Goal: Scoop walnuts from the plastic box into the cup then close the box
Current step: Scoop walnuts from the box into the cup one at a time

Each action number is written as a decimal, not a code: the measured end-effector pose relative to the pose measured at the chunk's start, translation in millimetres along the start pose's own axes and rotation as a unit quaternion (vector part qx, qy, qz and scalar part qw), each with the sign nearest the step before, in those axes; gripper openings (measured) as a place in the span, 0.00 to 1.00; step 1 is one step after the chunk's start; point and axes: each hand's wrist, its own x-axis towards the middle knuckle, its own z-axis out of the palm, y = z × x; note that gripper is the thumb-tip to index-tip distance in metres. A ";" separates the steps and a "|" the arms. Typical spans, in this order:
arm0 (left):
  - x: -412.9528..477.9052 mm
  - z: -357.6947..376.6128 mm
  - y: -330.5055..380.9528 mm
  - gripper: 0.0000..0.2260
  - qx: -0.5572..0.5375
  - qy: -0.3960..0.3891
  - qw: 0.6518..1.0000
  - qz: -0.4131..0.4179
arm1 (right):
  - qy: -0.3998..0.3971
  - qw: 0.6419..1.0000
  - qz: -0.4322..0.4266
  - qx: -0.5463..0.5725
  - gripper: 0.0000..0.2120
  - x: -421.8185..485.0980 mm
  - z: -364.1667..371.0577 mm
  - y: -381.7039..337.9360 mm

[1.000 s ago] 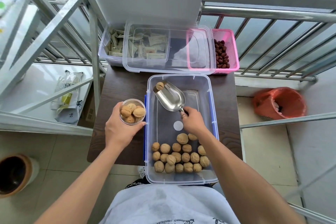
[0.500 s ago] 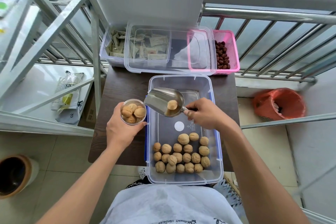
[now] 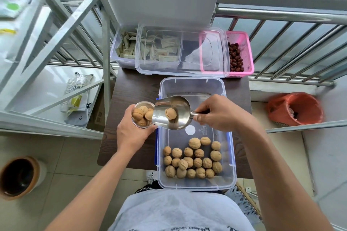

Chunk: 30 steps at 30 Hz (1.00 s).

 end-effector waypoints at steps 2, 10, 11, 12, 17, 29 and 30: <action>0.0 -0.2 0.3 0.41 0.001 -0.002 1.000 -0.001 | -0.008 1.000 0.000 0.004 0.16 1.4 -0.6 -1.5; -1.8 -2.9 3.3 0.36 -0.013 -0.008 1.000 0.003 | -0.018 0.999 0.008 0.034 0.11 3.4 0.3 -5.3; -1.9 -3.0 3.1 0.36 -0.013 -0.009 1.000 0.004 | -0.019 0.999 0.009 0.038 0.11 2.8 0.0 -5.9; -2.2 -3.0 2.9 0.37 -0.013 -0.010 1.000 0.004 | -0.018 0.999 0.011 0.042 0.11 2.3 -0.2 -6.4; -1.6 -3.3 3.3 0.37 -0.016 -0.008 1.000 0.004 | -0.009 0.997 0.023 0.069 0.10 -0.8 -4.4 -2.6; -6.3 -3.1 3.0 0.37 -0.028 0.004 1.000 -0.015 | -0.072 0.984 0.160 -0.031 0.07 11.9 2.8 46.9; -6.4 -2.7 2.1 0.37 -0.026 0.003 1.000 -0.014 | -0.082 0.982 0.164 -0.038 0.07 13.1 6.5 48.5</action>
